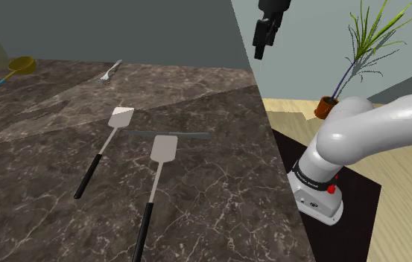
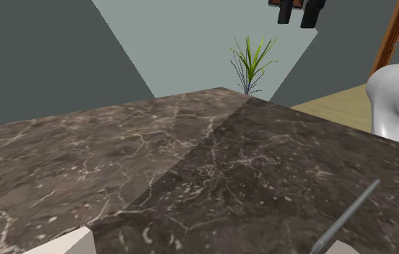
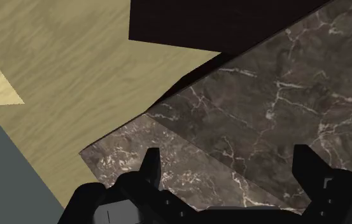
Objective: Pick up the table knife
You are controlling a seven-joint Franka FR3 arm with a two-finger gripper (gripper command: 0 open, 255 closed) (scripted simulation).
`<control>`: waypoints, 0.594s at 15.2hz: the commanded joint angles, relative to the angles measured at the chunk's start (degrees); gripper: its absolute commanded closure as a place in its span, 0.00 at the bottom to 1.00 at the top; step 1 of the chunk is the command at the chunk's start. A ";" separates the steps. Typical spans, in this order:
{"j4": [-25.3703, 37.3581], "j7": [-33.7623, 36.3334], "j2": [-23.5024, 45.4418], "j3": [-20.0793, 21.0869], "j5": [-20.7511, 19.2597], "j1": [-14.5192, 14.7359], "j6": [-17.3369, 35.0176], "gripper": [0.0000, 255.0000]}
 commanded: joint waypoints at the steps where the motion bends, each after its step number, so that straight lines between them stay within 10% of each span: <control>1: 0.00 0.00 0.00 0.00 0.00 0.00 0.00 0.00; 9: 0.07 2.53 6.79 7.54 4.52 5.05 7.35 0.00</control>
